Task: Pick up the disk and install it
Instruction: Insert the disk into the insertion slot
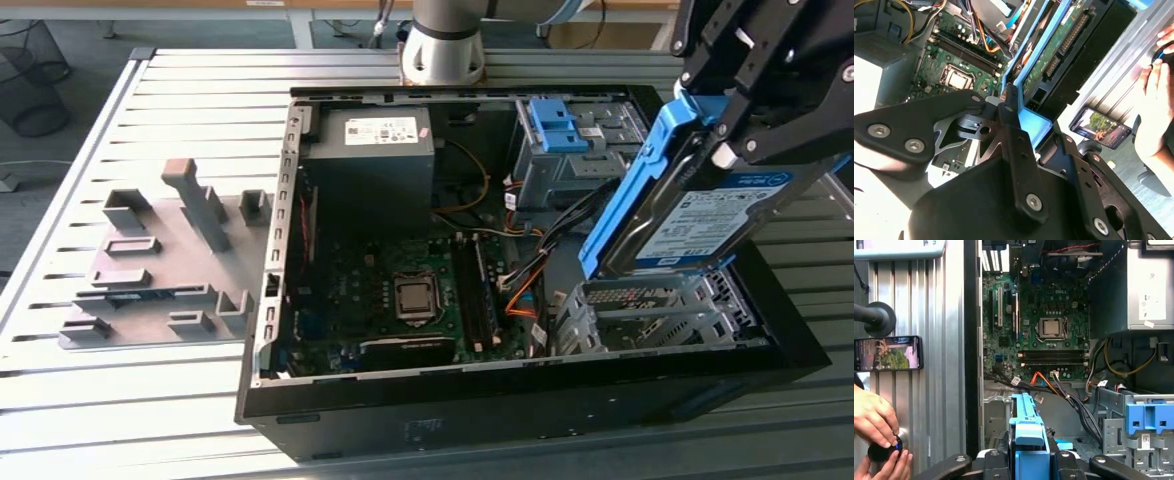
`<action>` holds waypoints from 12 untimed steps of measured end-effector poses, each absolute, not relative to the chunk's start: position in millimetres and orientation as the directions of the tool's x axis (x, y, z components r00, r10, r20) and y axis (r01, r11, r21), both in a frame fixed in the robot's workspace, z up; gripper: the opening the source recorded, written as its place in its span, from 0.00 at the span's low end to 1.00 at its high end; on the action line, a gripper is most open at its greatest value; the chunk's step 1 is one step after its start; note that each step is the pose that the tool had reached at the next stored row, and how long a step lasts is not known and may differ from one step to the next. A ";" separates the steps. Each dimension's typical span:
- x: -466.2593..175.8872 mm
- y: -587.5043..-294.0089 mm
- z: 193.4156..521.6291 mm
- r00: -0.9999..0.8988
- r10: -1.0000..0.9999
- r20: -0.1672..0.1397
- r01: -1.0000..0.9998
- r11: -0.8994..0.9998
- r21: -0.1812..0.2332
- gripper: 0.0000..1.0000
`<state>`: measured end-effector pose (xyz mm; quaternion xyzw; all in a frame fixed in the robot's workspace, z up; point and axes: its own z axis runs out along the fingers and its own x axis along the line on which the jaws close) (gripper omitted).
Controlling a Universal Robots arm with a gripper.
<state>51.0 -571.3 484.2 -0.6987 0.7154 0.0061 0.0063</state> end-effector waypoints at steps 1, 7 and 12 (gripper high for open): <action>51.0 -571.4 484.3 -0.024 -1.000 -0.017 -1.000 0.024 0.000 0.37; 53.0 -571.6 483.0 -0.023 -1.000 -0.018 -1.000 0.023 0.000 0.37; 60.3 -571.7 475.8 -0.024 -1.000 -0.017 -1.000 0.024 0.000 0.37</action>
